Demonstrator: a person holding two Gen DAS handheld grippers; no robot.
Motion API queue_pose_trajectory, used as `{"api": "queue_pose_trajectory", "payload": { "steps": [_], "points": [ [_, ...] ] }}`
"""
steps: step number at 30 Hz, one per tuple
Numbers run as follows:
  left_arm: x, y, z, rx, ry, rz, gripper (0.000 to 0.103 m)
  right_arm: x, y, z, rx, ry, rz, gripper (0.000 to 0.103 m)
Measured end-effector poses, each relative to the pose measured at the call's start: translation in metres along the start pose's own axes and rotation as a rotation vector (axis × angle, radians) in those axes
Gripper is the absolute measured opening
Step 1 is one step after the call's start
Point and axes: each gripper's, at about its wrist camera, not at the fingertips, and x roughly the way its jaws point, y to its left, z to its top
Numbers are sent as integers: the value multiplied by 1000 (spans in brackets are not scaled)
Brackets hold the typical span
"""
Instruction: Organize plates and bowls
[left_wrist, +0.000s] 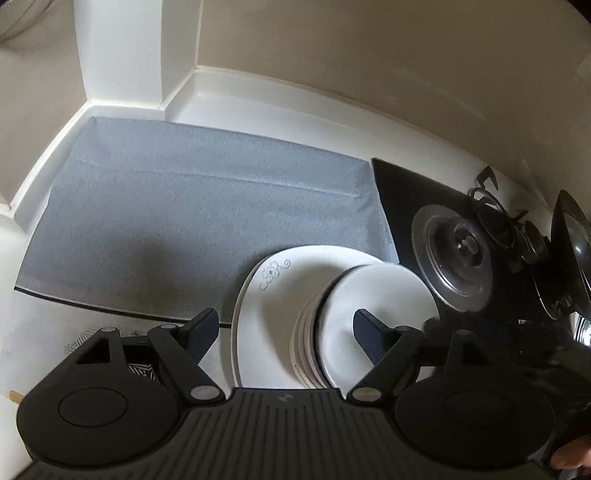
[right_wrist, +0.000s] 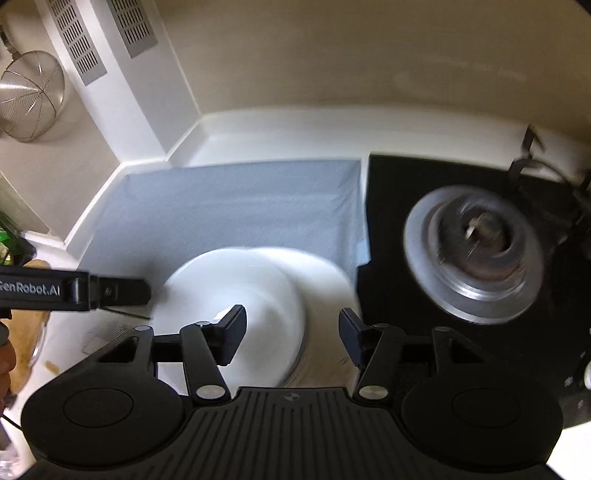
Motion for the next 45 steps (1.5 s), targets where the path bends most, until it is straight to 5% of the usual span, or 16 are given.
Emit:
{"api": "queue_pose_trajectory", "payload": {
  "steps": [10, 18, 23, 26, 37, 41, 45],
  "points": [
    [18, 31, -18, -62, 17, 39, 94, 11, -46, -26, 181, 23, 19, 73],
    [28, 69, -32, -168, -17, 50, 96, -1, -69, -42, 309, -65, 70, 73],
    [53, 78, -39, -200, 26, 15, 96, 10, -87, -59, 374, -18, 135, 73],
    [65, 76, -44, -192, 46, 12, 96, 19, -95, -67, 431, -13, 146, 63],
    [96, 68, -46, -185, 106, -56, 65, 60, -73, -70, 265, 84, 130, 28],
    [100, 65, -43, -181, 120, -131, 40, 67, -49, -71, 127, 74, 50, 31],
    [102, 65, -40, -170, 127, -146, 37, 68, -40, -67, 112, 93, 16, 31]
  ]
}}
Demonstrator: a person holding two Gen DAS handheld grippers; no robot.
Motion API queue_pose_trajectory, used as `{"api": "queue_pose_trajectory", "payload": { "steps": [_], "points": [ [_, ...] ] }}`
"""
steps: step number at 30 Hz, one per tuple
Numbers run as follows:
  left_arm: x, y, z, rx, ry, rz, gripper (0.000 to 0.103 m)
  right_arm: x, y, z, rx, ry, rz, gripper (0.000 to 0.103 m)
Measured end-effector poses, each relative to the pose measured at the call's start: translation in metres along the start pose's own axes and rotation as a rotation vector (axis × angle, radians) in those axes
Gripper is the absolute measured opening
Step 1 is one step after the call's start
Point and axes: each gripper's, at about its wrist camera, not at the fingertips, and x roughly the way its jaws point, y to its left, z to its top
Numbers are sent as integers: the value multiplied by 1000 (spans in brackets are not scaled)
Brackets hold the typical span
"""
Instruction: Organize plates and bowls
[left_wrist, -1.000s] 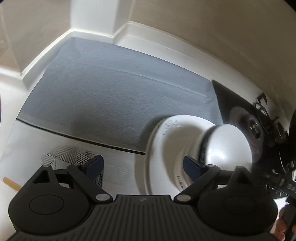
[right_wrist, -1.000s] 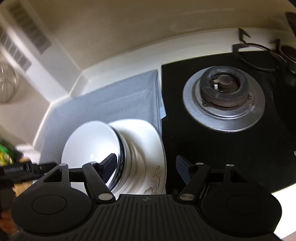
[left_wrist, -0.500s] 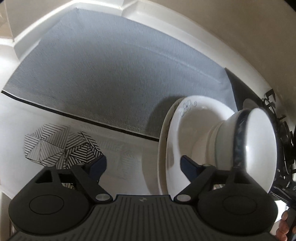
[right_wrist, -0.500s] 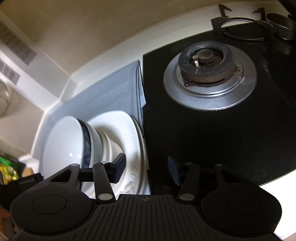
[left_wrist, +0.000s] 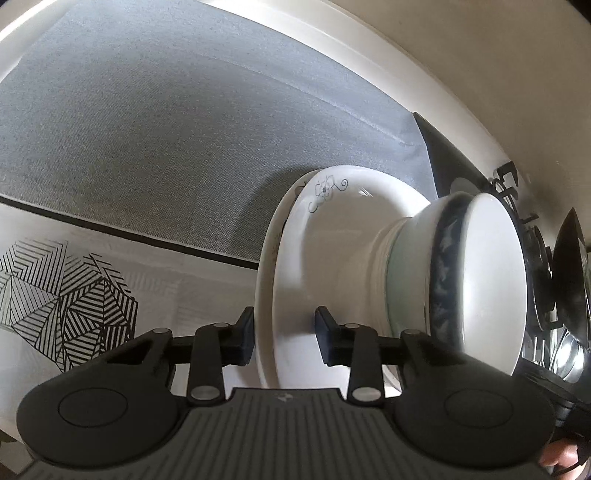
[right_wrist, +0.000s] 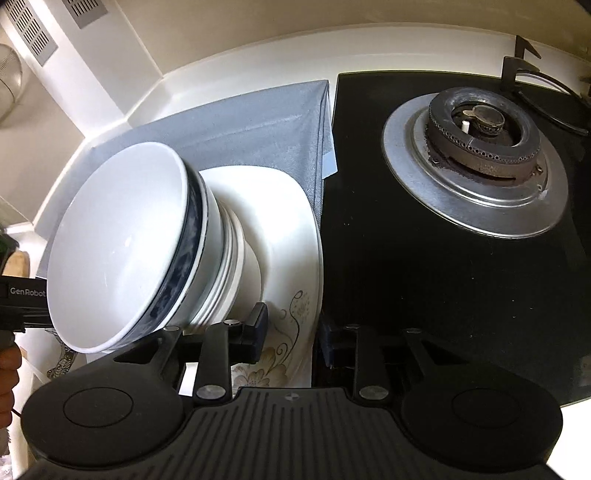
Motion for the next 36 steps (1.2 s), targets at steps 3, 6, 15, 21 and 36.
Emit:
{"api": "queue_pose_trajectory", "payload": {
  "steps": [3, 6, 15, 21, 36],
  "points": [
    [-3, 7, 3, -9, -5, 3, 37, 2, 10, -1, -3, 8, -14, 31],
    [-5, 14, 8, -16, -7, 6, 37, 5, 19, 1, -7, 18, -13, 31],
    [-15, 34, 24, -37, -30, 33, 38, 19, 38, 8, 3, 30, 17, 32],
    [-29, 20, 23, 74, -106, 136, 49, 21, 36, 12, -7, 33, 37, 33],
    [-117, -4, -34, 169, -239, 360, 103, -61, 81, -21, -183, -190, -8, 79]
  ]
}}
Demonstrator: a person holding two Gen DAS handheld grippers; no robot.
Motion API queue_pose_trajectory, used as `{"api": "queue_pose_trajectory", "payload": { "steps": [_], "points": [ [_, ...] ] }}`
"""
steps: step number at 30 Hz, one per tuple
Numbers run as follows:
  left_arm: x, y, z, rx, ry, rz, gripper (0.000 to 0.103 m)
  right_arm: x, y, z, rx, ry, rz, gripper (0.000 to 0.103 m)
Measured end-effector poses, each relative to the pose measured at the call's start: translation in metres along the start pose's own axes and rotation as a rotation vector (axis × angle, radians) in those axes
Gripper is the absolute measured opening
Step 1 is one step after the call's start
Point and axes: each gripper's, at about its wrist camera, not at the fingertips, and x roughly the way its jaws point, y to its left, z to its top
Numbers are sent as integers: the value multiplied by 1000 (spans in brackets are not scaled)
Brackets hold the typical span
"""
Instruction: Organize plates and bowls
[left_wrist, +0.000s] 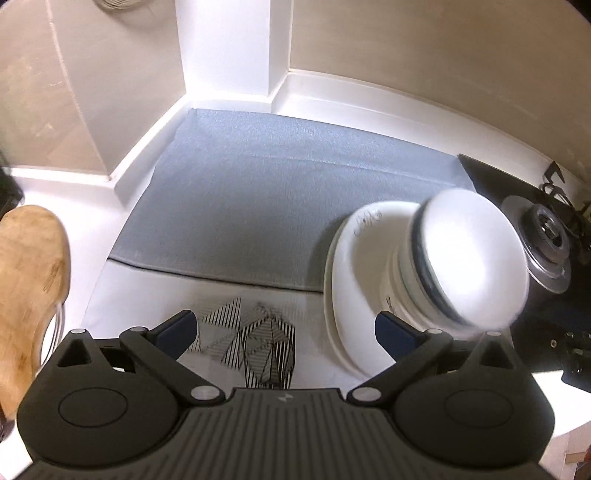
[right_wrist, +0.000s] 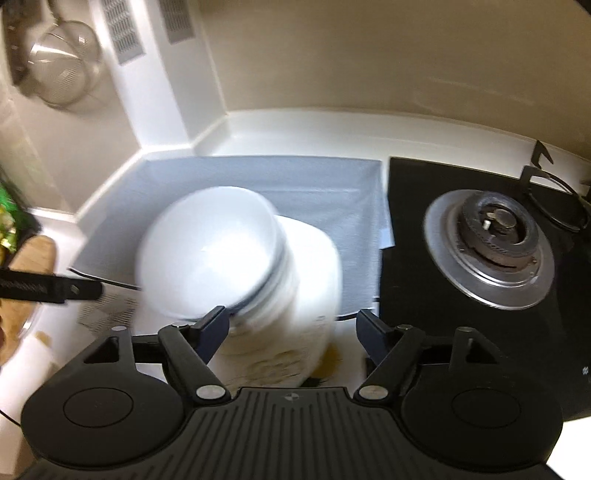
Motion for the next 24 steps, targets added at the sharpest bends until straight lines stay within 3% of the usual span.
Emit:
{"api": "queue_pose_trajectory", "payload": {
  "steps": [9, 12, 24],
  "points": [
    [-40, -7, -30, 78, -90, 96, 103, -33, 35, -20, 41, -46, -20, 81],
    [-52, -12, -35, 112, -132, 89, 103, -41, 43, -29, 45, -44, -30, 81],
    [-67, -20, -48, 143, -126, -22, 102, -65, 52, -57, 89, -45, -105, 82]
  ]
}}
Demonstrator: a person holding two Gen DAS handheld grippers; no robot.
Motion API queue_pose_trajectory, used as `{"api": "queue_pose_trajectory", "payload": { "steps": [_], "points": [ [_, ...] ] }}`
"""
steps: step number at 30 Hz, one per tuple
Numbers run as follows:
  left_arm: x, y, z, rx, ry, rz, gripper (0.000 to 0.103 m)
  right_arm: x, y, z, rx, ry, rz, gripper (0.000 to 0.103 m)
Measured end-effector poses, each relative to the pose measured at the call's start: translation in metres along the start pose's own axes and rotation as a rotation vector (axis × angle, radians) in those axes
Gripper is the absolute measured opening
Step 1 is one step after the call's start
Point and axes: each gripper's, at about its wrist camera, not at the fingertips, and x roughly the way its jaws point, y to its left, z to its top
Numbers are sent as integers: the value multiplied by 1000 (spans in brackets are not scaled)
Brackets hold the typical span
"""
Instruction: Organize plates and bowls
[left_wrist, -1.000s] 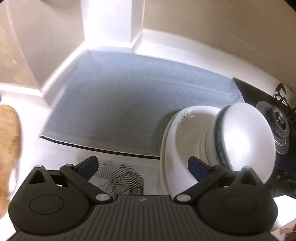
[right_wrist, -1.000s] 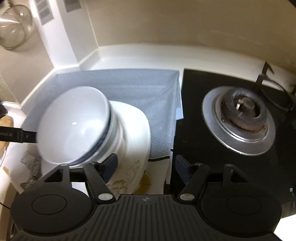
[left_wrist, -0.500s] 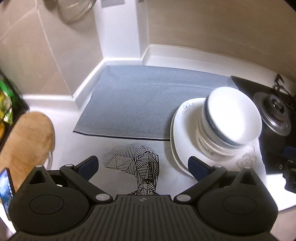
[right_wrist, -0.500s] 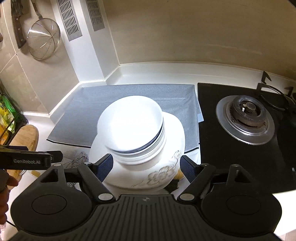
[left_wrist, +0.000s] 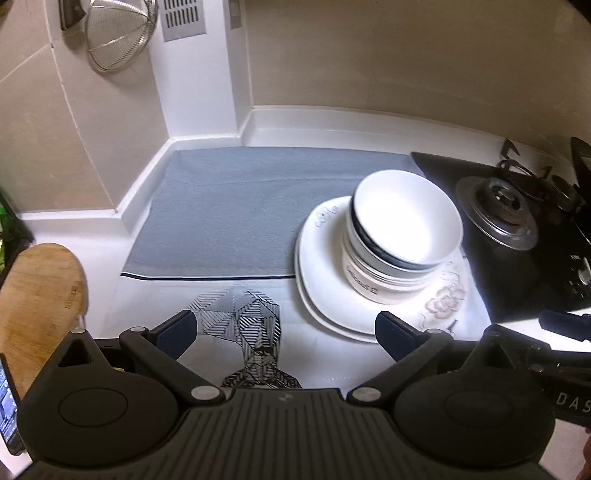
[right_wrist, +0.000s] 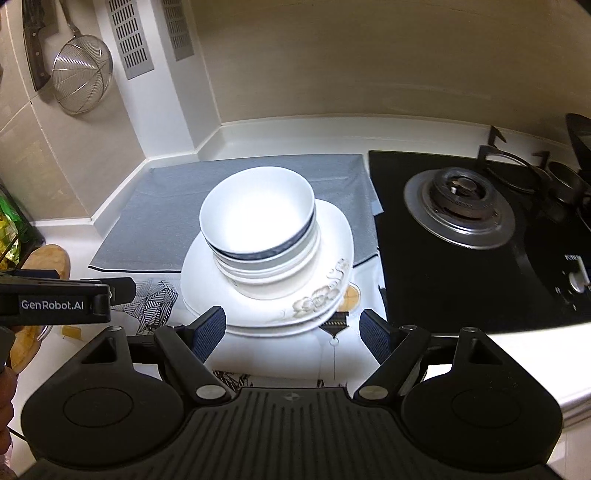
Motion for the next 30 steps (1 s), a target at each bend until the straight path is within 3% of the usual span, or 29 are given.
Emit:
{"api": "queue_pose_trajectory", "payload": {
  "steps": [9, 17, 30],
  "points": [
    [-5, -16, -9, 65, 2, -12, 102, -11, -3, -9, 15, -4, -21, 83],
    [-9, -28, -13, 106, -5, -16, 102, -14, -7, -12, 20, 0, 2, 103],
    [-8, -38, -14, 120, 13, -16, 102, -14, -16, -13, 27, 16, -19, 103]
  ]
}}
